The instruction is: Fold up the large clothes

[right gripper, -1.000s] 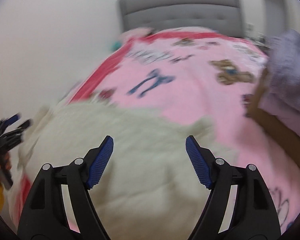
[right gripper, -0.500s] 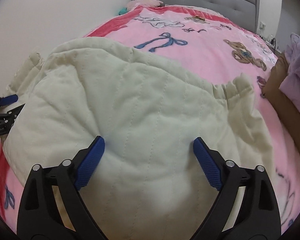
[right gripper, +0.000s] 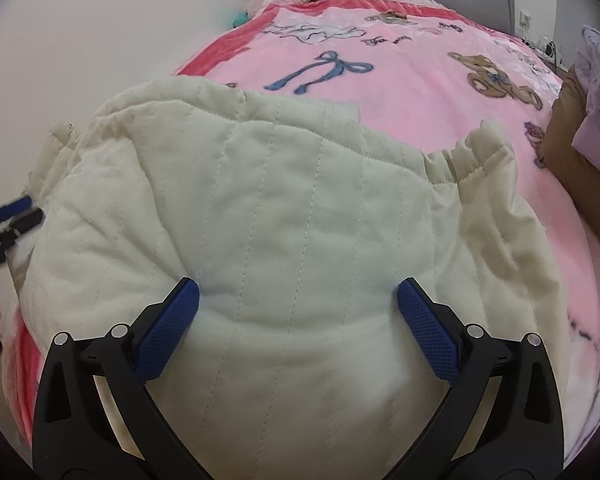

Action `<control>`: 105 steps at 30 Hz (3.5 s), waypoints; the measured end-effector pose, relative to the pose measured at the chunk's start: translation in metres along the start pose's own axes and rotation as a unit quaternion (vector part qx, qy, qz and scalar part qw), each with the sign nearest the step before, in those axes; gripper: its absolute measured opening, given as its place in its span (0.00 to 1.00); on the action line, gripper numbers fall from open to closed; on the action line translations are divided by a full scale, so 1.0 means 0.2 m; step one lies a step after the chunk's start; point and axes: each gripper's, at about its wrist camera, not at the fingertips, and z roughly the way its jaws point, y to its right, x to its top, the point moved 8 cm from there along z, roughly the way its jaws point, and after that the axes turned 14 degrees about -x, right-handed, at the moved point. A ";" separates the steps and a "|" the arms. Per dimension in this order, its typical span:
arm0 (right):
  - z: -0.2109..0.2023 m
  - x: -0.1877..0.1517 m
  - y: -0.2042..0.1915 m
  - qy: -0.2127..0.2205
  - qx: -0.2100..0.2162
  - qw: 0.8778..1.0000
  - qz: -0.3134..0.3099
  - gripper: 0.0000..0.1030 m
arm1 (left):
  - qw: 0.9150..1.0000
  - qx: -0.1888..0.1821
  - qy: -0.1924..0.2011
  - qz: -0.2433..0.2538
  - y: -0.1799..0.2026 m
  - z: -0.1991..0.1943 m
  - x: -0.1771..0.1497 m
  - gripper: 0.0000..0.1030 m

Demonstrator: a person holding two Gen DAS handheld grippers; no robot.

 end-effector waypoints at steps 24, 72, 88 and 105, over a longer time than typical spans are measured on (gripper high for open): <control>-0.35 -0.02 0.10 0.040 0.011 0.996 0.082 0.92 | 0.920 -0.238 -0.187 -0.248 -0.56 0.50 -0.14 0.88; 0.39 -0.09 0.46 -0.202 0.045 0.972 0.114 0.50 | 0.891 -0.266 -0.331 -0.162 -0.19 0.81 -0.06 0.95; -0.61 0.08 0.41 -0.040 -0.006 0.996 0.082 0.16 | 0.956 -0.153 -0.144 -0.204 0.08 0.02 0.14 0.18; -0.83 -1.13 0.45 -0.172 0.024 0.955 0.241 0.24 | 0.931 -0.146 -0.256 -0.215 0.20 -0.28 -0.80 0.29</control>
